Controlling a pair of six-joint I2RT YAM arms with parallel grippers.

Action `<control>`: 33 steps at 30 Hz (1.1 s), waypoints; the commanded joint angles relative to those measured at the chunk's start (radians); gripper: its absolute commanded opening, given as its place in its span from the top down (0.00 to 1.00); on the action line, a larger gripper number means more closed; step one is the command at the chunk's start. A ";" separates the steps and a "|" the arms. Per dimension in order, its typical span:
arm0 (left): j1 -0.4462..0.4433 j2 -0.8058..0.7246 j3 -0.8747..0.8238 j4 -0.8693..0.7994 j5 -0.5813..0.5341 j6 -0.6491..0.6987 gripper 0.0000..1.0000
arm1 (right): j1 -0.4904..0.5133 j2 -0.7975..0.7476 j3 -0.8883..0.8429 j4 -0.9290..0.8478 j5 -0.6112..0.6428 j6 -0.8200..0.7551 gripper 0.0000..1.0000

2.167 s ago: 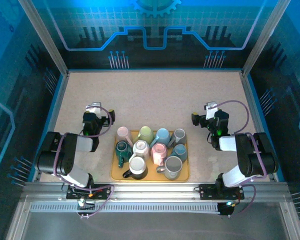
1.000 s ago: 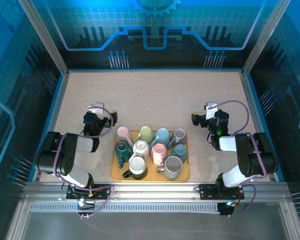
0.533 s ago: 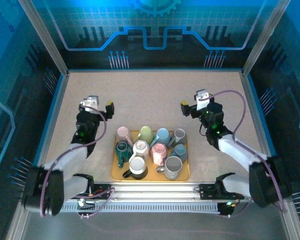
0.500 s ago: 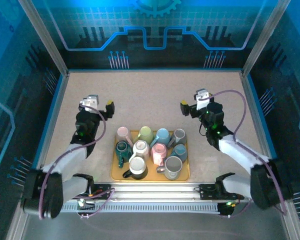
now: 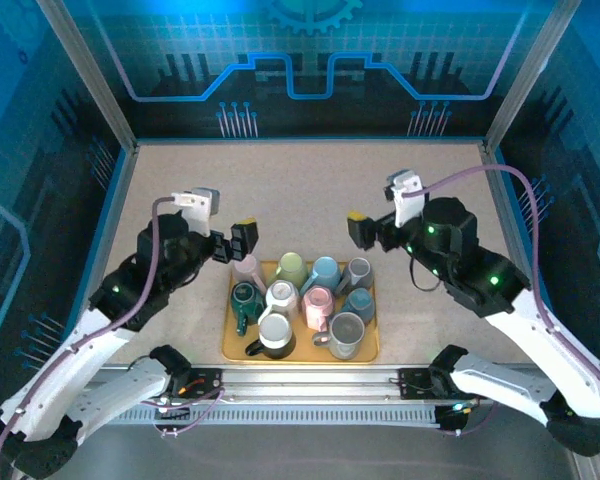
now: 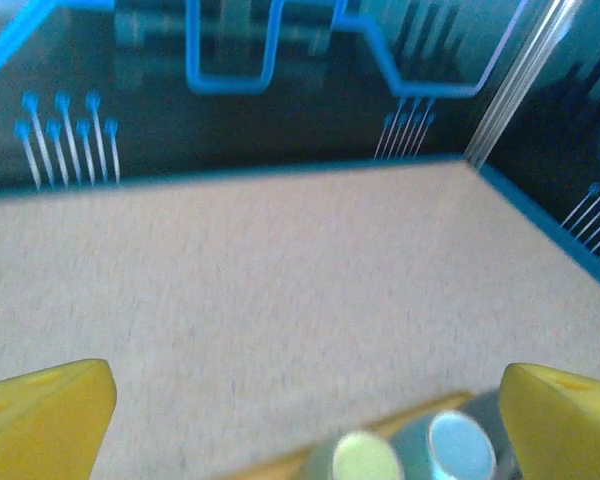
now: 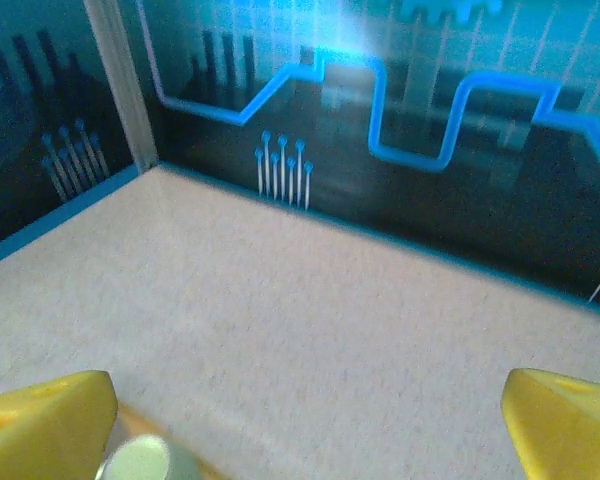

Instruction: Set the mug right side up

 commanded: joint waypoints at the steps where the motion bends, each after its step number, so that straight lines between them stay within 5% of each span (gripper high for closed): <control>1: -0.003 -0.002 0.026 -0.342 0.009 -0.155 0.01 | -0.049 -0.093 -0.099 -0.120 -0.164 0.155 0.00; 5: -0.004 -0.079 -0.090 -0.330 0.053 -0.316 0.01 | -0.061 -0.032 -0.038 -0.291 -0.120 0.194 0.00; 12: -0.004 -0.031 -0.139 -0.419 0.016 -0.329 0.01 | -0.054 0.098 -0.046 -0.499 -0.127 0.241 0.00; 19: -0.006 0.123 -0.142 -0.423 0.105 -0.311 0.01 | -0.012 0.011 -0.167 -0.384 -0.354 0.221 0.00; 33: -0.018 0.252 -0.206 -0.326 0.236 -0.365 0.07 | -0.009 0.006 -0.235 -0.362 -0.347 0.238 0.00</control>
